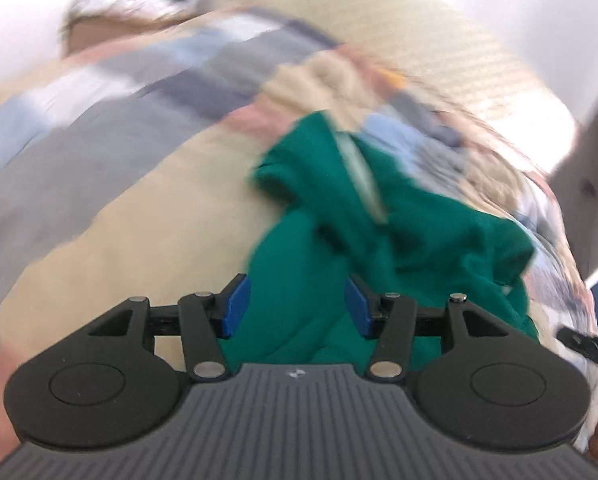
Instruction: Fold large clothes
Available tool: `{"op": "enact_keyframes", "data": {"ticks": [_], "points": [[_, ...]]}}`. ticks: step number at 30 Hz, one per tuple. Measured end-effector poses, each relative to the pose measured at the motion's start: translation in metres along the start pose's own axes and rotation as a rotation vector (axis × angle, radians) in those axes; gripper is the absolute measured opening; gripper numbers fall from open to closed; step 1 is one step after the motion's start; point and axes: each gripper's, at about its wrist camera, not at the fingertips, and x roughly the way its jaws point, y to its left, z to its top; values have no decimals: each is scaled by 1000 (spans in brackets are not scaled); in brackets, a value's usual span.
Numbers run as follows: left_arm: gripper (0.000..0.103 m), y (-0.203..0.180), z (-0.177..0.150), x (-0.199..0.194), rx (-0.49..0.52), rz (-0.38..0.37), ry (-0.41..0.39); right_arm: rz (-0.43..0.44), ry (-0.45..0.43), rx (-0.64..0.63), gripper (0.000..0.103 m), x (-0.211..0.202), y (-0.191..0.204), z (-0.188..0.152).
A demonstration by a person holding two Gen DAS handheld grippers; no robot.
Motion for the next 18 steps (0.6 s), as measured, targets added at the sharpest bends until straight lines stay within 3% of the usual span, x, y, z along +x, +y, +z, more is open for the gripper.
{"op": "enact_keyframes", "data": {"ticks": [4,8,13,15,18], "points": [[61,34,-3,0,-145,-19,58,-102,7,142,81,-19,-33,-7],[69,45,-6,11,-208,-16,99,-184,38,391,81,-25,-78,-24],[69,57,-15,42,-280,-9,188,-214,158,665,81,-4,-117,-51],[69,60,-19,50,-301,1,213,-198,194,721,82,5,-121,-59],[69,63,-25,57,-312,12,236,-166,229,708,87,13,-113,-66]]}}
